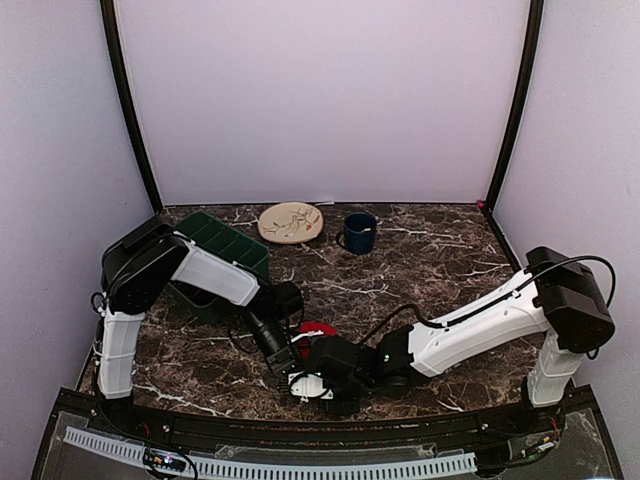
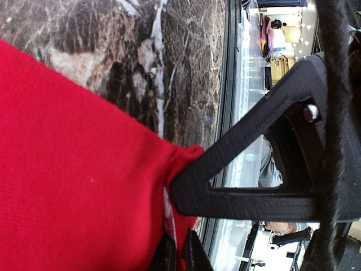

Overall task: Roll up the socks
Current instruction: Roll the sock at the center of the board.

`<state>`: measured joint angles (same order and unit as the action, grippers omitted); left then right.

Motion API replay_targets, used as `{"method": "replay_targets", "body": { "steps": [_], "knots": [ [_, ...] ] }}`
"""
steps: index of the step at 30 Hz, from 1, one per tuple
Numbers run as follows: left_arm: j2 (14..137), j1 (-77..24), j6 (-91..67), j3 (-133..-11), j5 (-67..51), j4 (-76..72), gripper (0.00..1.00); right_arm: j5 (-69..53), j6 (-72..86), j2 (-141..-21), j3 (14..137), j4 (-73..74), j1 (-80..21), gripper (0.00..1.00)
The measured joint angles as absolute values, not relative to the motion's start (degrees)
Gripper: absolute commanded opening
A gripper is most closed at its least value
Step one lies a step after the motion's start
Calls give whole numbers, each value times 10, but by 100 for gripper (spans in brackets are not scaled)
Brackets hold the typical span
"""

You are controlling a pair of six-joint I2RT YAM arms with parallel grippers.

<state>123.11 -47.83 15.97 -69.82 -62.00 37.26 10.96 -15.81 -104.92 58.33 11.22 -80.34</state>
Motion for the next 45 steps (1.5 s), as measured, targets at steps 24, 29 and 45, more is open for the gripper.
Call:
{"method": "replay_targets", "body": {
  "steps": [24,29,45],
  "knots": [
    [1228,-463,117,-698,-615,365,26,25,-134,-1060,610,148,-762,0],
    [1219,-457,104,-689,-618,345,27,12,-128,-1060,610,146,-753,0],
    [1188,-434,74,-655,-600,288,28,-4,-119,-1060,609,142,-742,0]
  ]
}}
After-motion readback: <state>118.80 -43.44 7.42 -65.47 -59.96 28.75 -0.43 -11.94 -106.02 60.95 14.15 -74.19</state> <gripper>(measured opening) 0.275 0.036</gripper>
